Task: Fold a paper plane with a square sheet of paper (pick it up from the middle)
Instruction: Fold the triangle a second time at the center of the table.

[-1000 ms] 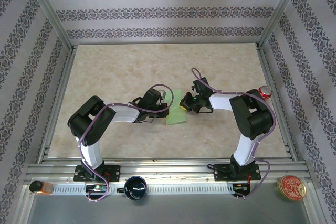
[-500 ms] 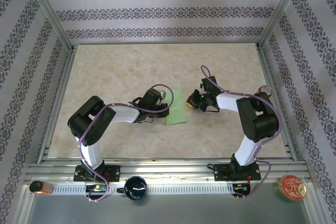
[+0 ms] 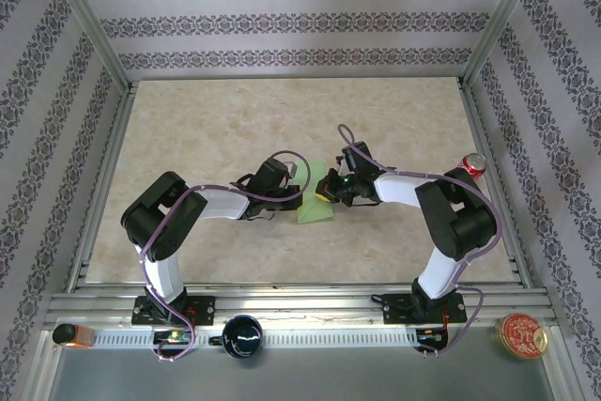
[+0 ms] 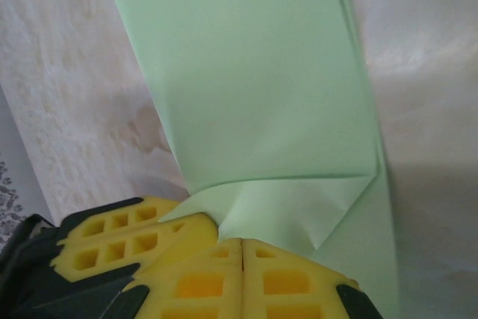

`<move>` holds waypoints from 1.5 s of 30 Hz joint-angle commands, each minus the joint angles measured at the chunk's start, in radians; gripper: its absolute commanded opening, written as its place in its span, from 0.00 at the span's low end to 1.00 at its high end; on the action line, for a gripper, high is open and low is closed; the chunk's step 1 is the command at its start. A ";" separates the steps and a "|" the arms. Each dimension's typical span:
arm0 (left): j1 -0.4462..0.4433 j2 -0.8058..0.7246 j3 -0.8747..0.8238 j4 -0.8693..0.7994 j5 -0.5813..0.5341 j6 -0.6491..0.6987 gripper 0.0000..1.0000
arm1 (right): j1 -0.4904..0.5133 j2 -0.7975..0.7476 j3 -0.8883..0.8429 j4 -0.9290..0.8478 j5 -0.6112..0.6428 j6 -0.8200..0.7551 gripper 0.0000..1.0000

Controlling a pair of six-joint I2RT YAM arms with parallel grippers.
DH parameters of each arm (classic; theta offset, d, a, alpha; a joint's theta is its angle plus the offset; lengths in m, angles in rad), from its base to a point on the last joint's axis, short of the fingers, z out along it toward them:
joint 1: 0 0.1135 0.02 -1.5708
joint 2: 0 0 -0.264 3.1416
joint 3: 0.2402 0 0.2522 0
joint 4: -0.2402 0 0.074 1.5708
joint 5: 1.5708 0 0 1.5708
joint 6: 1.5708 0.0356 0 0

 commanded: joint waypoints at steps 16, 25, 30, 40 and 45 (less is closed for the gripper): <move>-0.011 0.026 -0.009 -0.075 0.006 0.028 0.00 | -0.012 -0.003 0.026 0.019 -0.029 0.019 0.00; -0.011 0.028 -0.006 -0.070 0.009 0.025 0.00 | -0.013 0.105 0.039 0.023 -0.027 0.007 0.00; -0.011 0.021 -0.006 -0.077 0.015 0.027 0.00 | -0.019 0.101 -0.014 0.007 0.011 -0.015 0.00; -0.011 -0.092 0.025 -0.162 0.006 -0.019 0.21 | -0.021 0.099 -0.029 0.014 0.002 -0.037 0.00; -0.010 -0.156 0.049 -0.238 0.018 -0.051 0.20 | -0.022 0.096 -0.030 0.016 0.002 -0.036 0.00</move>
